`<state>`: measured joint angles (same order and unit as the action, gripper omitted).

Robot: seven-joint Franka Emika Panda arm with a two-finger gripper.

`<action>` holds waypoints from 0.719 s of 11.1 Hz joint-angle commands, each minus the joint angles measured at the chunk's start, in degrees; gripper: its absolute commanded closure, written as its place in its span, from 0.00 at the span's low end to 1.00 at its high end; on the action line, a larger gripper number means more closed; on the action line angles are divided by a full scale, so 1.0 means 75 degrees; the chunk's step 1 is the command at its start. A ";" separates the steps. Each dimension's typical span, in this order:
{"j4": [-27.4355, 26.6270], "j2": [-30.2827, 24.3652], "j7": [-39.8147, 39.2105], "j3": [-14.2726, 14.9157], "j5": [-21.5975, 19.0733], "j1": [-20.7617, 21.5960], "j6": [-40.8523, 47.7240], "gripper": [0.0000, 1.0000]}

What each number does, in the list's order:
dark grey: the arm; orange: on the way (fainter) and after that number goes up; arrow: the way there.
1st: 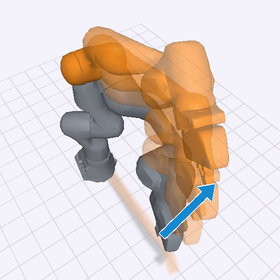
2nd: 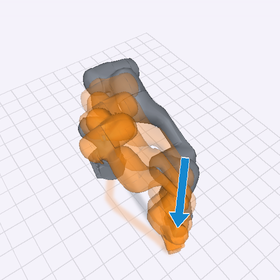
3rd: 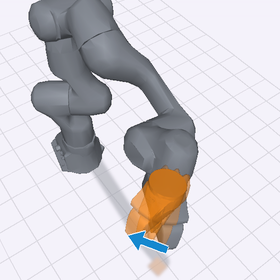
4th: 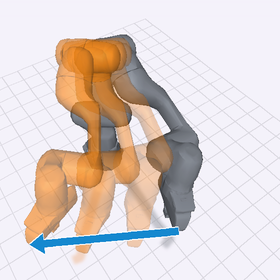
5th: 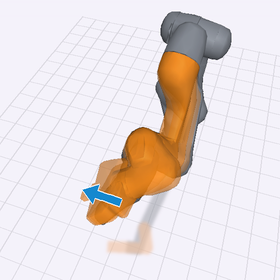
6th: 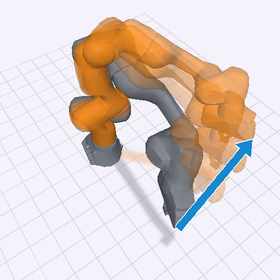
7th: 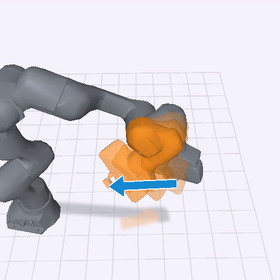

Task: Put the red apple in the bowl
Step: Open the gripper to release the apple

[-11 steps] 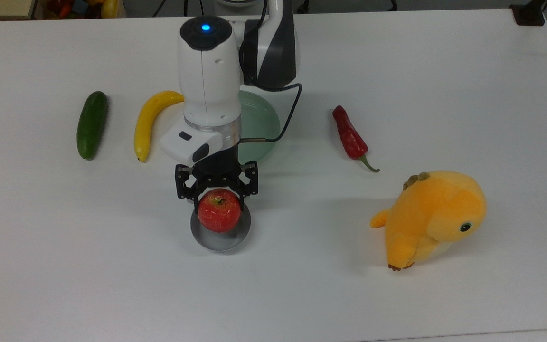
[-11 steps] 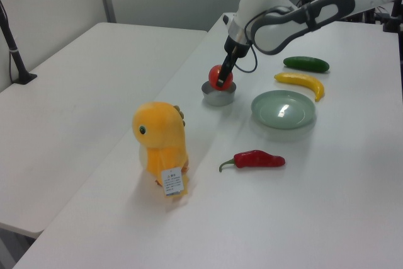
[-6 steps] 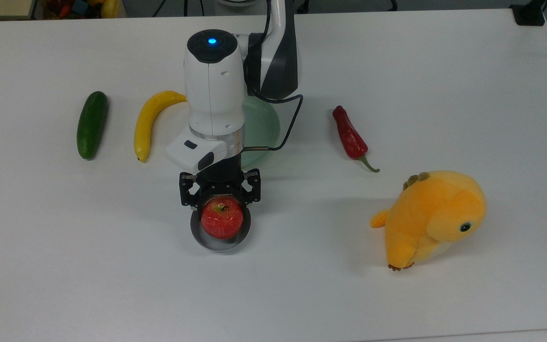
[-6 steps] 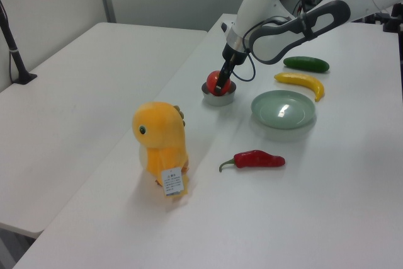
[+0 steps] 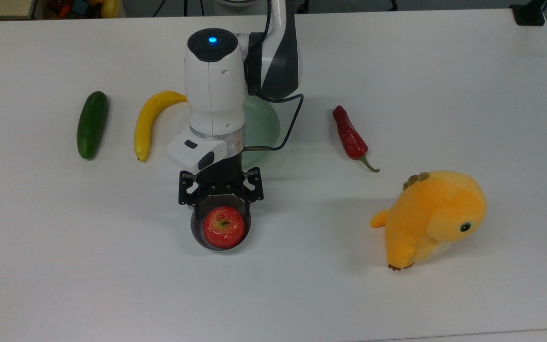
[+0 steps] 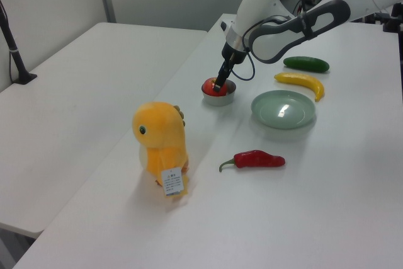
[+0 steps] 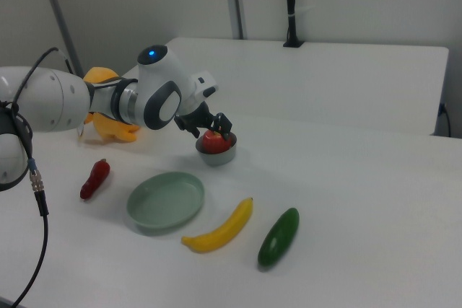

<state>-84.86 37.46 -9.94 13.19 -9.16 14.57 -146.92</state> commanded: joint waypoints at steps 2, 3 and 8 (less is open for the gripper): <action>0.0018 -0.0375 0.0037 0.0011 -0.0114 0.0037 0.0030 0.00; -0.0086 -0.0679 0.0037 0.0011 -0.0149 0.0026 0.0275 0.00; -0.0205 -0.3289 0.0072 0.0396 -0.0091 -0.0021 0.4263 0.00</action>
<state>-83.53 24.22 -9.78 14.32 -9.16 14.28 -128.89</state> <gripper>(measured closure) 0.000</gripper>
